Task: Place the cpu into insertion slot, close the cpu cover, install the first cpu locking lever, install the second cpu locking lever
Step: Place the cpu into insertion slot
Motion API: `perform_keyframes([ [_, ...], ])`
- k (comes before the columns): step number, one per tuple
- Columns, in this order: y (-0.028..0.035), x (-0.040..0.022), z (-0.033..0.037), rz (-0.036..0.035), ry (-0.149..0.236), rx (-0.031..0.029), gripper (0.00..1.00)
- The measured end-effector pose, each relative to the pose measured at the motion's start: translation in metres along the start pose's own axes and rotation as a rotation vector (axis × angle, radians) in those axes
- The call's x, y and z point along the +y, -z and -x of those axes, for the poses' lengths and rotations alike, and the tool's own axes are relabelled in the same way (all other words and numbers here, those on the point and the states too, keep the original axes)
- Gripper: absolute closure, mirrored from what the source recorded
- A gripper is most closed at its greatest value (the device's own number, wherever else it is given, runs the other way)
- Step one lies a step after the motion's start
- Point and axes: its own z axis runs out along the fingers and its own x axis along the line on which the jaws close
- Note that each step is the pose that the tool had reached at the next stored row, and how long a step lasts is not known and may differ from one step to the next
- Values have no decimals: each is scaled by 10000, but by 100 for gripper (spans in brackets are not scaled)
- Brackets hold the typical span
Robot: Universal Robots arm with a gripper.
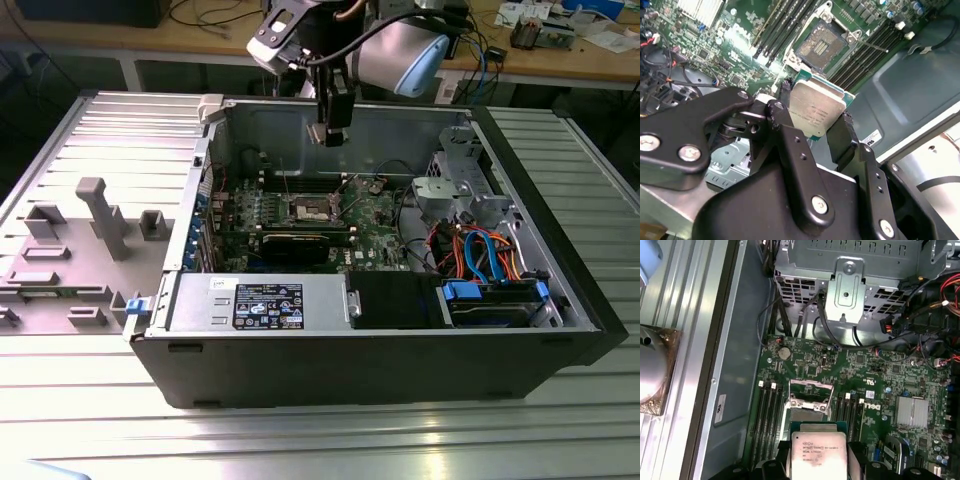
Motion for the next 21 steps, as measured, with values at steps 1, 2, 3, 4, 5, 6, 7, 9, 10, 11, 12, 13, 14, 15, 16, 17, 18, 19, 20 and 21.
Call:
perform_keyframes([
  [1,-2,-25,-4,2,-34,-2,46],
  [2,-4,-27,-8,2,-39,-2,46],
  [3,-4,-27,-8,2,-40,-3,46],
  [4,-4,-28,-9,2,-41,-2,46],
  [5,-4,-28,-9,2,-42,0,46],
  [6,-4,-28,-9,2,-44,1,46],
  [7,-4,-28,-9,2,-44,2,46],
  [9,-4,-28,-9,3,-44,5,46],
  [10,-4,-28,-9,3,-44,6,46],
  [11,-4,-28,-9,4,-44,7,46],
  [12,-4,-28,-9,3,-44,8,46],
  [13,-4,-28,-9,3,-44,8,46],
  [14,-4,-28,-9,4,-44,9,46],
  [15,-4,-28,-9,4,-44,11,46],
  [16,-4,-28,-9,4,-45,12,46],
  [17,-4,-28,-8,4,-89,8,46],
  [18,-4,-28,-8,6,-172,0,46],
  [19,-6,-28,-8,8,-252,-6,46],
  [20,-7,-28,-8,10,-327,-11,46],
  [21,-9,-28,-9,12,-437,-22,46],
])
